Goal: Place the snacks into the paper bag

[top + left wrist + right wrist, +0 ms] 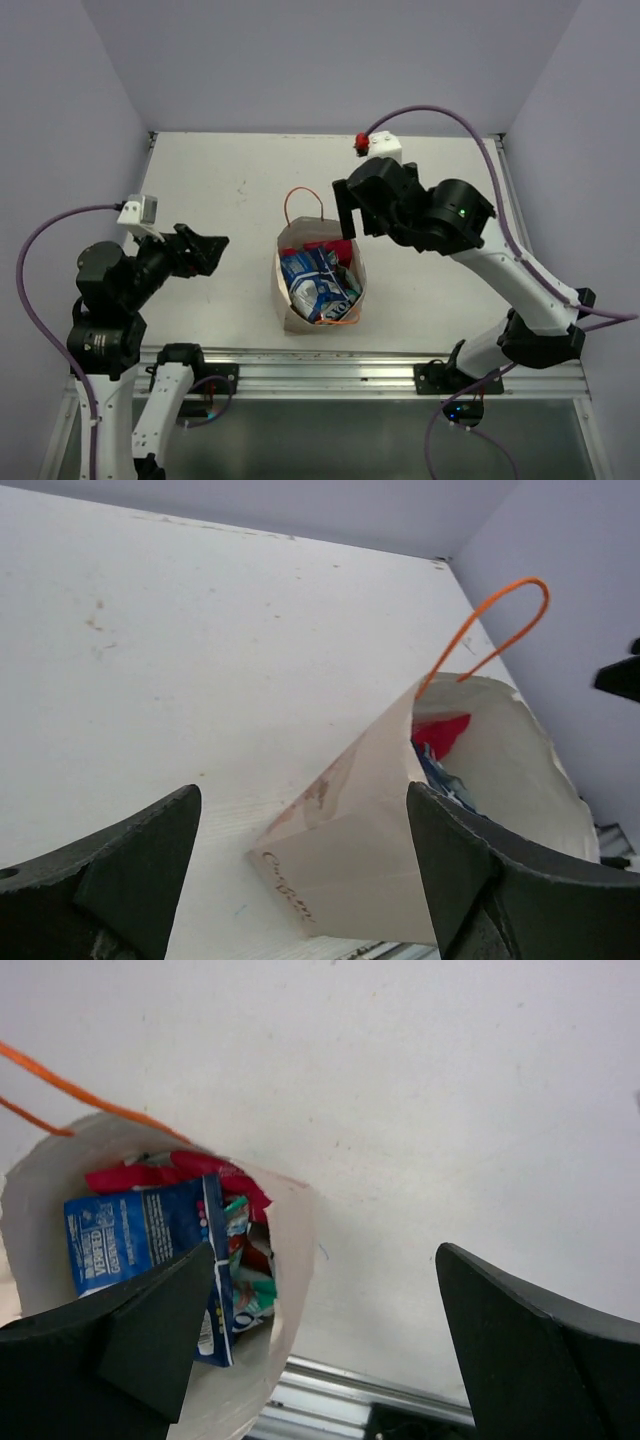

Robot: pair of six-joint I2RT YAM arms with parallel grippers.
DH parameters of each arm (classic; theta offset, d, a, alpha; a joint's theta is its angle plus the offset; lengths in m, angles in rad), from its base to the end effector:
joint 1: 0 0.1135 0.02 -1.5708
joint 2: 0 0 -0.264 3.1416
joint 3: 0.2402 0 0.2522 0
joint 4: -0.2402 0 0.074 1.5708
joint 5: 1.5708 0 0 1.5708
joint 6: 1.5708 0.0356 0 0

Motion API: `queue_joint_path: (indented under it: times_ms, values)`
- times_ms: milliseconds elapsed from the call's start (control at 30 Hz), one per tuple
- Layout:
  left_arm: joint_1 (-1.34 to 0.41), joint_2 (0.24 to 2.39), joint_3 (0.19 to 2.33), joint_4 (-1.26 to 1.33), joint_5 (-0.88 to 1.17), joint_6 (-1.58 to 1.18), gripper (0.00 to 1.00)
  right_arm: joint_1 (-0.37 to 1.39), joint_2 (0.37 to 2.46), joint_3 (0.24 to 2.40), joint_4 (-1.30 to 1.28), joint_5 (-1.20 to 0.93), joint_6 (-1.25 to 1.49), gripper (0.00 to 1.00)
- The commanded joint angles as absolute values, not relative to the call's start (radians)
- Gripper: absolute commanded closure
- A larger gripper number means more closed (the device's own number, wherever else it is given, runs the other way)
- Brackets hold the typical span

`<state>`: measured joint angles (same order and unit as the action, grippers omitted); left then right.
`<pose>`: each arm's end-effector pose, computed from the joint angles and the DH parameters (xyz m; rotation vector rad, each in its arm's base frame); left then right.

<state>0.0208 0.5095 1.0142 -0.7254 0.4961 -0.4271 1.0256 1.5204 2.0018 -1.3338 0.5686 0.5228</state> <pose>0.0780 -0.0153 0.3902 -0.0436 1.8236 -0.7322 0.1536 0.2162 0.4655 -0.3202 2.2380 0.1204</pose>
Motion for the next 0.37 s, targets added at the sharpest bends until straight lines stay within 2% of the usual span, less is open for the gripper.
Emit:
queue_joint_path:
  times_ms: [0,100,167,333]
  values:
    - [-0.034,0.572,1.106,-0.825,0.197,-0.344,0.12,1.017,1.450,2.080,-1.400,0.806,0.581,0.03]
    - [-0.083,0.644,1.175,-0.867,0.052,-0.328,0.12,1.016,1.485,2.126,-1.564,0.946,0.687,0.05]
    - [-0.107,0.681,1.207,-0.871,0.012,-0.321,0.12,1.000,1.483,2.079,-1.594,0.940,0.672,0.01]
    - [-0.120,0.709,1.221,-0.848,0.005,-0.321,0.12,0.922,1.445,1.939,-1.591,0.933,0.745,0.01]
